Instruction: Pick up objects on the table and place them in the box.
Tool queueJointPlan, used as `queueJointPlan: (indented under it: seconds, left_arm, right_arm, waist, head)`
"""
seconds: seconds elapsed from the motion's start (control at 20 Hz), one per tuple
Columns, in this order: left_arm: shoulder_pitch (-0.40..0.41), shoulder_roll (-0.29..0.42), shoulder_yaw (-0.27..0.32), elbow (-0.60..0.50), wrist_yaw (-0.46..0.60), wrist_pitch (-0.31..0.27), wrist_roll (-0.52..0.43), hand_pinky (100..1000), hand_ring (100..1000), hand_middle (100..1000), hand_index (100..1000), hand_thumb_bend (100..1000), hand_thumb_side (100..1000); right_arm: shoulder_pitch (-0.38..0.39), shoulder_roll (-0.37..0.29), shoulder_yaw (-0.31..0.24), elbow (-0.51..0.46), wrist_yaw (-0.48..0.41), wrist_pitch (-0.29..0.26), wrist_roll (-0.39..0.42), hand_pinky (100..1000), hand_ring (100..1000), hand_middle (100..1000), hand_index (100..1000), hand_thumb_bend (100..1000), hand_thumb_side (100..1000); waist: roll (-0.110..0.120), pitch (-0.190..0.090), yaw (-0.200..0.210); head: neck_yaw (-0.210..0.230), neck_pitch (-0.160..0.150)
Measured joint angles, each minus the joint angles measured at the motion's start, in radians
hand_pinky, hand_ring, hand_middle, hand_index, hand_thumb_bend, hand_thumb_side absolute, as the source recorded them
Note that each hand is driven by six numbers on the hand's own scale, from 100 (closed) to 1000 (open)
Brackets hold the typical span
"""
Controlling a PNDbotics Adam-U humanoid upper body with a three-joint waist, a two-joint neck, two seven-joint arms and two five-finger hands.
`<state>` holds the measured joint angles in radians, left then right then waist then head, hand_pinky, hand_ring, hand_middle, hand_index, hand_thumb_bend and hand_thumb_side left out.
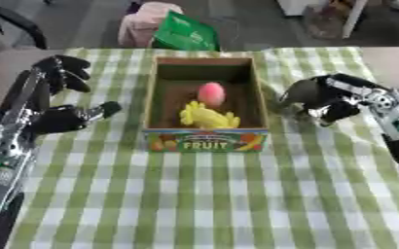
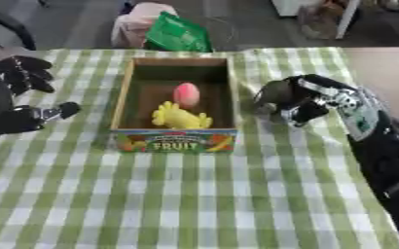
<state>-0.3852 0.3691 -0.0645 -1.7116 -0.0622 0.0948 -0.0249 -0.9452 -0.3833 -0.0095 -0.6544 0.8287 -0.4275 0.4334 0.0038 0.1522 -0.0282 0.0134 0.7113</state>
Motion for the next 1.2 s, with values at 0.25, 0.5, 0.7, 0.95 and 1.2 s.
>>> queueJointPlan:
  seconds: [0.25,0.5,0.7,0.95,1.2]
  left_arm:
    - [0.006,0.0,0.0,0.0,0.001,0.0,0.0,639,510,518,681,817,137]
    - [0.01,-0.001,0.0,0.0,0.001,0.0,0.0,639,510,517,681,817,137]
    - [0.016,-0.006,0.0,0.0,0.002,-0.001,-0.001,638,510,517,681,816,136]
    - [0.016,-0.011,0.0,-0.002,0.005,-0.001,-0.002,638,510,517,681,816,134]
    - [0.014,-0.025,0.0,-0.007,0.007,-0.002,-0.005,641,510,517,680,816,132]
  right_arm:
    - [-0.008,0.017,-0.006,-0.026,0.019,-0.034,-0.043,764,801,392,544,100,229]
    - [-0.063,0.029,0.002,-0.089,-0.005,-0.059,-0.046,761,796,389,543,100,218]
    - [-0.107,0.047,0.007,-0.128,-0.031,-0.069,-0.035,758,792,386,543,100,210]
    - [-0.147,0.086,0.016,-0.15,-0.047,-0.078,-0.028,758,790,386,542,100,206]
    - [-0.165,0.144,0.026,-0.155,-0.037,-0.085,-0.023,757,791,388,543,100,222]
  waist:
    - [0.0,0.0,0.001]
    - [-0.003,-0.001,0.001]
    - [-0.007,-0.008,0.006]
    - [-0.008,-0.01,0.021]
    - [-0.006,-0.01,0.043]
  head:
    - [0.0,0.0]
    - [0.0,0.001]
    - [-0.003,0.005]
    - [-0.012,0.007]
    - [-0.026,0.007]
